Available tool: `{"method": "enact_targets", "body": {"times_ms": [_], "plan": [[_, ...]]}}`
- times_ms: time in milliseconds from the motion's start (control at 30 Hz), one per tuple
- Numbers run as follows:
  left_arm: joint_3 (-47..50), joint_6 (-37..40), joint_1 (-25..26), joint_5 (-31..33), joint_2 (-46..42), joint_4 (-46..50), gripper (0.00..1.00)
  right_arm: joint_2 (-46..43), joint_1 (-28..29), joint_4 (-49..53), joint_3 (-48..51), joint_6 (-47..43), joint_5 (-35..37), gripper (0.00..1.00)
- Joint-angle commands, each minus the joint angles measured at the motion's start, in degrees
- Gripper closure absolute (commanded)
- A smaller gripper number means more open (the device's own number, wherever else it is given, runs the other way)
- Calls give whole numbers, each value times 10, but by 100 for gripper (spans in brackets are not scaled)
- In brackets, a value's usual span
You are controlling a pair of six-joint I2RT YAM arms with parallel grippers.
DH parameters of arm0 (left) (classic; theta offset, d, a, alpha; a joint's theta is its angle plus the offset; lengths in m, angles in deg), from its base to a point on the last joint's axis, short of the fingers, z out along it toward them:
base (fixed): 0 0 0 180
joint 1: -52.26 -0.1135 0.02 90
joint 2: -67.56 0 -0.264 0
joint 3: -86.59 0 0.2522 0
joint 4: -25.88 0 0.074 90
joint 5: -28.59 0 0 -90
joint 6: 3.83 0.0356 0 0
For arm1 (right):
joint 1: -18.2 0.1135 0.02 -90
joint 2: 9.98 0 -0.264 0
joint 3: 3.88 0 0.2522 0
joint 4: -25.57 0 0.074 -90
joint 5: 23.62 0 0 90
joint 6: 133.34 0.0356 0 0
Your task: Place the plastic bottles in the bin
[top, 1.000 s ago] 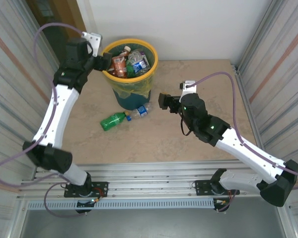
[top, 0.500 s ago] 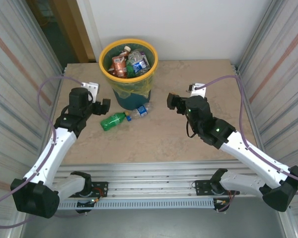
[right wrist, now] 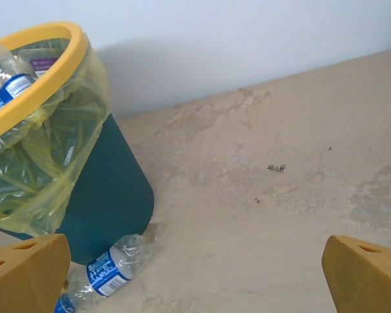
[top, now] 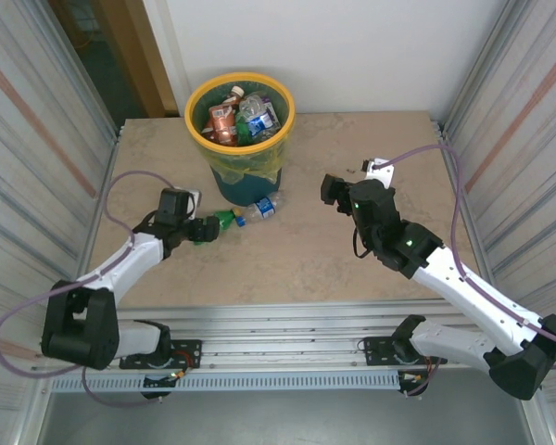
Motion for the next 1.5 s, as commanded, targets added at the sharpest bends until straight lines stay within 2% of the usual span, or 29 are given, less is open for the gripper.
{"method": "enact_targets", "body": {"times_ms": [0, 167, 400, 600, 800, 1200, 1267, 1367, 1467], "plan": [[-31, 4, 4, -10, 22, 0, 1, -7, -6, 11, 3, 22, 14, 3], [-68, 26, 4, 7, 72, 26, 1, -4, -10, 11, 1, 22, 13, 2], [-103, 40, 5, -32, 117, 54, 1, 2, -14, 13, -1, 23, 12, 3], [-124, 31, 9, -48, 147, 87, 1, 3, -17, 16, -1, 25, 10, 3], [-138, 1, 9, -30, 175, 111, 5, 0, -19, 22, 0, 30, 10, 3], [-171, -12, 9, -13, 222, 154, 21, -8, -20, 26, 9, 39, 11, 3], [-170, -13, 9, -13, 222, 155, 29, -8, -20, 27, 9, 40, 11, 2], [-167, -14, 9, -10, 219, 155, 32, -8, -21, 27, 9, 40, 11, 3], [-167, -17, 9, -7, 217, 154, 42, -7, -21, 28, 9, 41, 11, 3]]}}
